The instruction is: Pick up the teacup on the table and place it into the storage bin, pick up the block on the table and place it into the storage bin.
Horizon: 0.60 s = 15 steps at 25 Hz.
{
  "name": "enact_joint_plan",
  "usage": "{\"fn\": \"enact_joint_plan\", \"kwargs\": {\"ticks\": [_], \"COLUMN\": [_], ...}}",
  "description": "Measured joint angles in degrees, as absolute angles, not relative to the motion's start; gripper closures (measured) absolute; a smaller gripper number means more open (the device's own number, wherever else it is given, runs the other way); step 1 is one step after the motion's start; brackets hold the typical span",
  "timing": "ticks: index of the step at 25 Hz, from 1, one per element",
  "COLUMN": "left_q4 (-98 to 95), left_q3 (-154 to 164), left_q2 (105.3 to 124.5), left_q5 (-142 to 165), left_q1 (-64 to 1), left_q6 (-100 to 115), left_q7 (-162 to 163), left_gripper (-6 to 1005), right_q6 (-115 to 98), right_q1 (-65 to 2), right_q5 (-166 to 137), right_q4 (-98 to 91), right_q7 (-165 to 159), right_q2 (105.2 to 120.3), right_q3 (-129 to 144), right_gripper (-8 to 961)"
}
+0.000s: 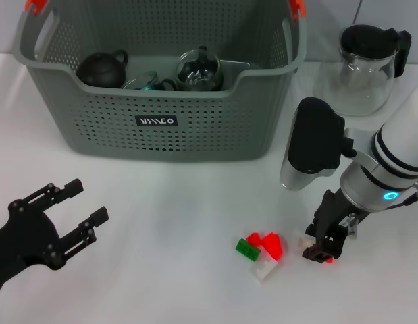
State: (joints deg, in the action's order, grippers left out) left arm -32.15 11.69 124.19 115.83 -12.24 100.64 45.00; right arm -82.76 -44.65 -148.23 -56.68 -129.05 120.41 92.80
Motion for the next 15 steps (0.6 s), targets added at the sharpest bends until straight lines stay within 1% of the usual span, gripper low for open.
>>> {"fn": "enact_joint_plan", "kwargs": {"ticks": [1,7,12,15], "left_q4": [-32.13,-32.02,-31.93,-31.9], "left_q3": [11.68,11.66,11.6,11.59], "left_q2": [124.19,124.19,124.19,124.19], "left_q5": [115.83,115.83,115.84,115.84], "left_q1": [-12.24,-12.28,-12.3,-12.3], "left_q6": [100.64,100.64,100.64,100.63], "left_q7": [45.0,45.0,45.0,45.0], "left_gripper": [370,371,370,370], "right_q6": [-82.73,-82.49,-82.24,-82.29], "right_q1": [-44.63,-44.59,-44.56,-44.56], "right_q5": [-148.24,-148.27,-148.27,-148.27], "right_q4": [-56.68,-56.69,-56.67,-56.65], "right_q7": [-129.11,-129.2,-129.2,-129.2], "right_q2": [120.41,120.41,120.41,120.41], "right_q3": [92.8,92.86,92.66,92.72], "right_gripper": [560,528,676,696]}}
